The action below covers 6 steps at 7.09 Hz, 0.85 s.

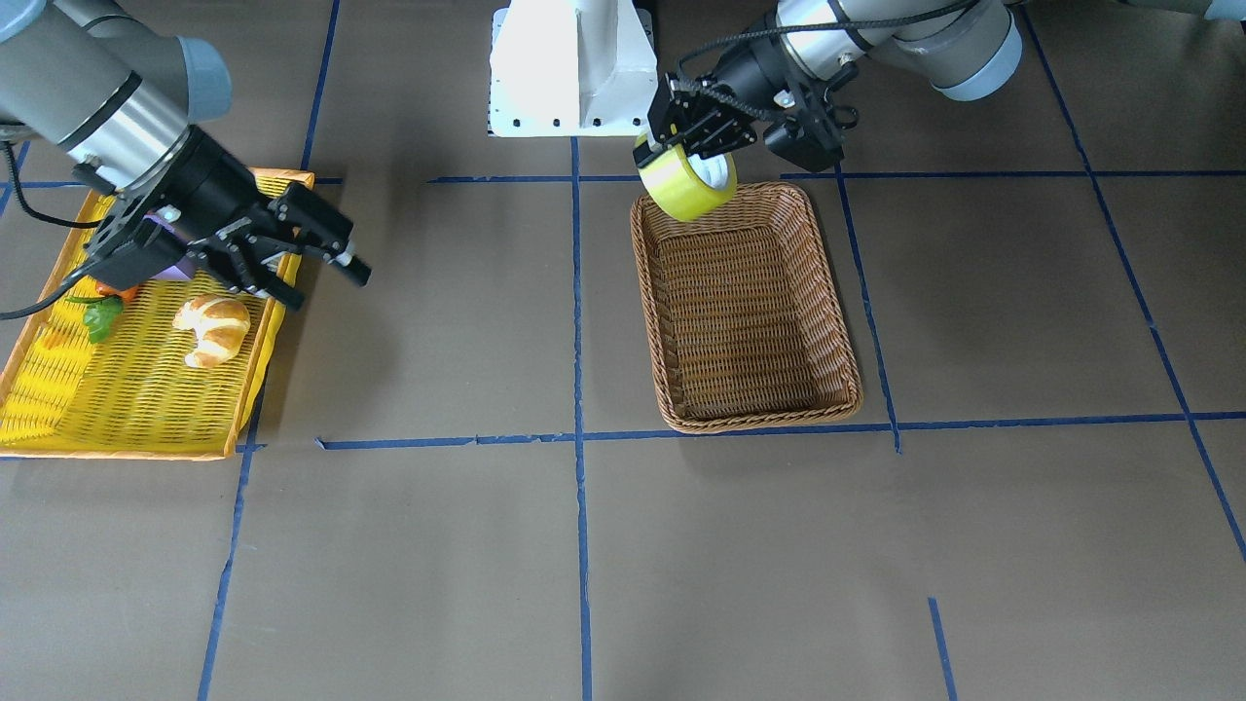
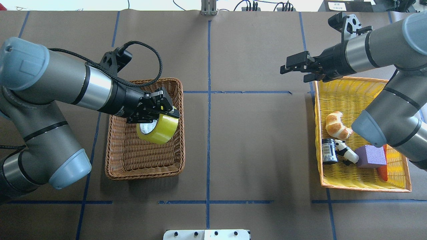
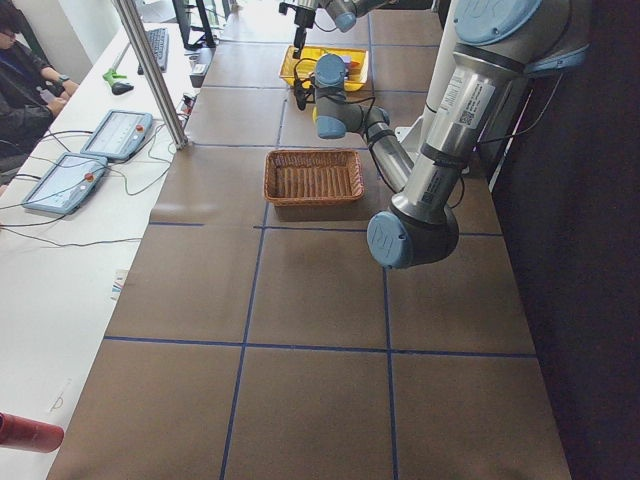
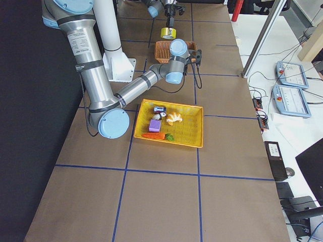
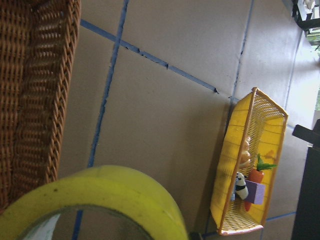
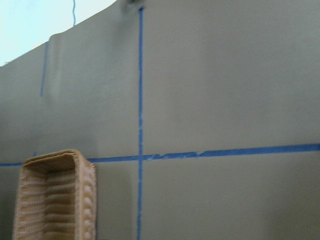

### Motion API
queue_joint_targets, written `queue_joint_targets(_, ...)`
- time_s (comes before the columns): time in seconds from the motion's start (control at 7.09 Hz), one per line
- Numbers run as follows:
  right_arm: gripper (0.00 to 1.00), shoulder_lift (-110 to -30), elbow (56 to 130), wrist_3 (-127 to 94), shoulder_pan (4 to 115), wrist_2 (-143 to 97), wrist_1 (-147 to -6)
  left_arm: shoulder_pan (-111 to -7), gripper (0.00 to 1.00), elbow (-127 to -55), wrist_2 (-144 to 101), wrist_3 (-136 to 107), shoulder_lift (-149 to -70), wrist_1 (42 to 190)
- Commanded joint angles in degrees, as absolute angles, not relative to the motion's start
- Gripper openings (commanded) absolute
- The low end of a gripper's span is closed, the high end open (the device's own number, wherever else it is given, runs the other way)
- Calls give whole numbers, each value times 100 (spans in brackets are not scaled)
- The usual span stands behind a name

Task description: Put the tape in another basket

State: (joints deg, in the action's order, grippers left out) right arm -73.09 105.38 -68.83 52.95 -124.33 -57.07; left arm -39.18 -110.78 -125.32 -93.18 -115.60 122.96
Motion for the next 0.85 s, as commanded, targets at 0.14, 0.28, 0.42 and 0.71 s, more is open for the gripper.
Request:
queue_joint_targets(0.14, 100, -7462, 10748, -4279, 5921, -12401, -7911, -3493, 0, -10987, -11730, -7694, -11557, 10726)
queue_joint_targets(0.28, 100, -7462, 10906, -3045, 6202, -12401, -8963, -3150, 0, -10934, -11133, -7456, -11601, 10488)
queue_joint_targets(0.42, 100, -7453, 10977, -1988, 6475, -12410, -9852, -3094, 0, -10681, -11040, -7175, -11706, 10277)
queue_joint_targets(0.71, 100, -7593, 10978, -1337, 6854, -12532, -10151, -2910, 0, -10268, -10487, -6769, -11786, 10266)
